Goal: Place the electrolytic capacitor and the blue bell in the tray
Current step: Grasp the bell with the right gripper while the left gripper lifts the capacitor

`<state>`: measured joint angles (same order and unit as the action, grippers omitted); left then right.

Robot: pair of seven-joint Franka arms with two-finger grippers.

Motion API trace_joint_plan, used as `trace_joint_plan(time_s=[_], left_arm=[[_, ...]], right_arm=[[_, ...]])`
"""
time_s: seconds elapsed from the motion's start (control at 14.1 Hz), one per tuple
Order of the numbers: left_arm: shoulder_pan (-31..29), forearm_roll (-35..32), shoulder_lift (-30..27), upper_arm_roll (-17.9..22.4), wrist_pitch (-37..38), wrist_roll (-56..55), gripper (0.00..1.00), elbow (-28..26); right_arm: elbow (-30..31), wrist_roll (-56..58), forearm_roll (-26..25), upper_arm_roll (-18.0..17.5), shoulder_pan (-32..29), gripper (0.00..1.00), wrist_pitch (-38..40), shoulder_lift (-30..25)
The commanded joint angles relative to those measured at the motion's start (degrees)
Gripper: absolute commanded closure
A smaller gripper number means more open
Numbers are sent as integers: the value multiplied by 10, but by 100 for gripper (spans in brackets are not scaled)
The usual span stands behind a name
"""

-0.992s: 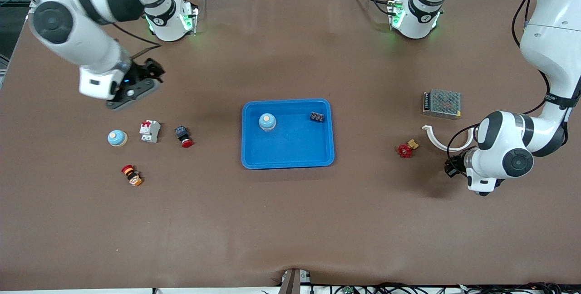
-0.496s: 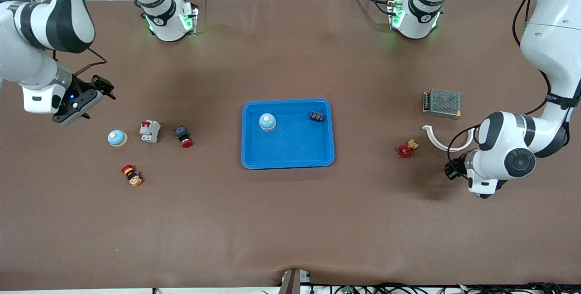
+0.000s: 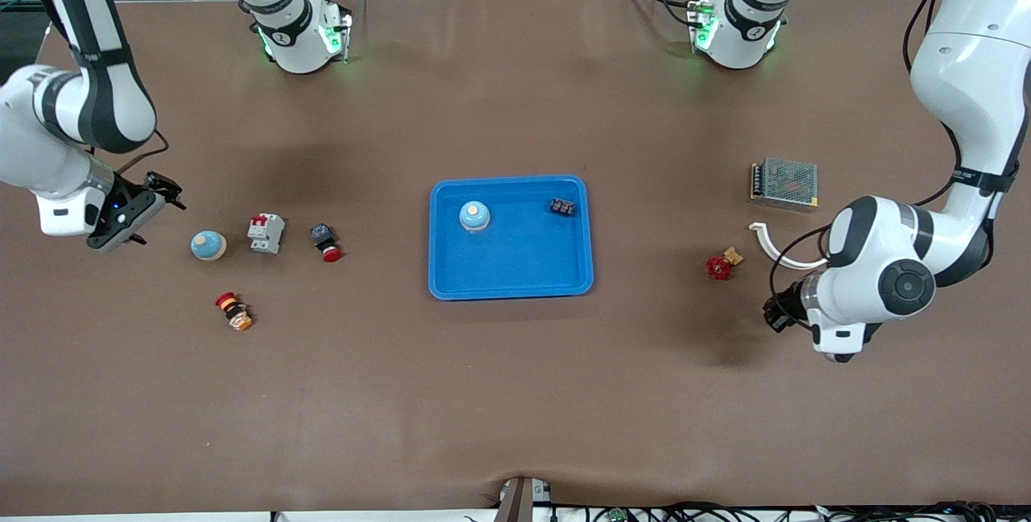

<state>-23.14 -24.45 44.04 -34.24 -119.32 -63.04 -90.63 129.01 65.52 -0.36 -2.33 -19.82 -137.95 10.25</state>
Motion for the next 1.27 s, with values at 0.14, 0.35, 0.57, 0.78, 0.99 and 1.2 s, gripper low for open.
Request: trace_joint_plan(time_s=[0.14, 0.35, 0.57, 0.78, 0.99, 1.2], left_arm=[[41, 25, -24, -11, 31, -81, 100, 12], [46, 25, -25, -43, 34, -140, 100, 12], [55, 25, -24, -73, 34, -215, 100, 12], [85, 25, -24, -79, 34, -297, 100, 12], [121, 25, -23, -80, 34, -357, 100, 12], [157, 24, -18, -79, 27, -407, 100, 12]], right_arm=[[-2, 16, 1, -12, -13, 0, -28, 37], [12, 16, 1, -12, -12, 0, -73, 63], [21, 16, 1, -12, -10, 0, -114, 85], [22, 16, 1, -12, -8, 0, -140, 105], [23, 16, 1, -14, -7, 0, -157, 118], [23, 16, 1, -14, -7, 0, -169, 129]])
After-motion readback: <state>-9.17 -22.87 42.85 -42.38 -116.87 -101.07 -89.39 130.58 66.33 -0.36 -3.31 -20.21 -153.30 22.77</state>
